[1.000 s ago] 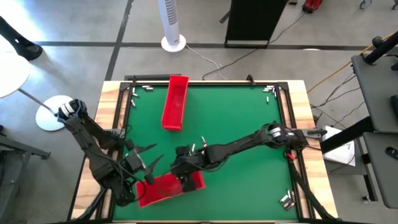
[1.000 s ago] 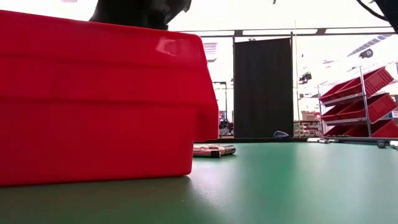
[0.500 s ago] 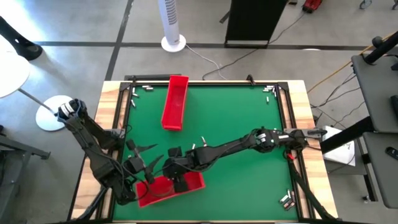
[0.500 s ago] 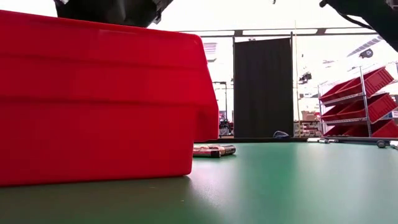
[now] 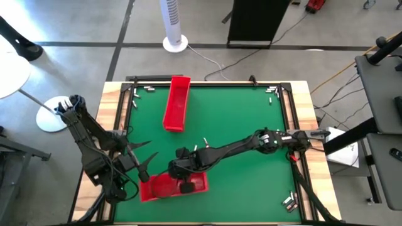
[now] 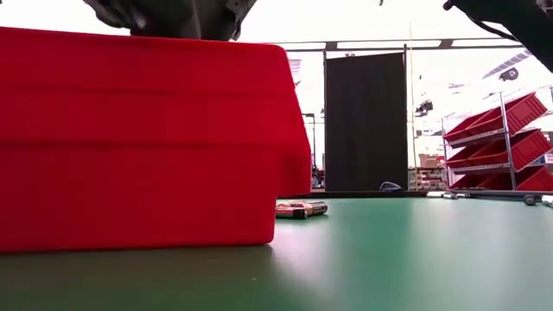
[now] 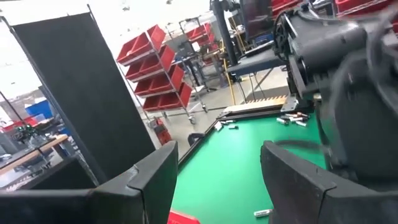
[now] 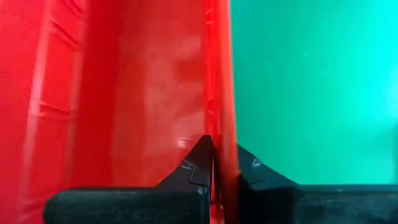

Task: Sort batteries
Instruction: Move the bottom red bin to the top right of the table

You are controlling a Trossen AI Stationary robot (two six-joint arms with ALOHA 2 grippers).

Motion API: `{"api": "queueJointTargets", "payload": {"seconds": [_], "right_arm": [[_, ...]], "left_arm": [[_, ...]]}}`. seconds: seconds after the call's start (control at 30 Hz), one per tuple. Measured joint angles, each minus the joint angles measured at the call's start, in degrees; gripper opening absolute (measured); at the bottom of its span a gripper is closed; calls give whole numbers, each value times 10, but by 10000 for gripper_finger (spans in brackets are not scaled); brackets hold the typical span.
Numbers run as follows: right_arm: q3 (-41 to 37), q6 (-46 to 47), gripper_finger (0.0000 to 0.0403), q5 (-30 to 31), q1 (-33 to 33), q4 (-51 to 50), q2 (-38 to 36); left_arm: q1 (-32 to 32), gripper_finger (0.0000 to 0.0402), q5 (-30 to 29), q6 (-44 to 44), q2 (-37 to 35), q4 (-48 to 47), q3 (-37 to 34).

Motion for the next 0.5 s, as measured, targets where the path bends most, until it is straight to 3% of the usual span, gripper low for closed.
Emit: {"api": "queueJointTargets", "payload": {"seconds": [0.23, 0.33, 0.4, 0.5], "right_arm": [[-2, 52, 9, 7, 26, -147, -98], [-14, 94, 9, 43, 39, -197, -144], [-28, 114, 9, 103, 46, -241, -183], [-69, 196, 9, 277, 52, -349, -251]], "left_arm": [[-48, 207, 2, -20, -31, 2, 10], [-67, 207, 1, -27, -36, 2, 9], [-67, 207, -1, -28, -37, 2, 8], [-67, 207, -1, -37, -37, 3, 8]]}}
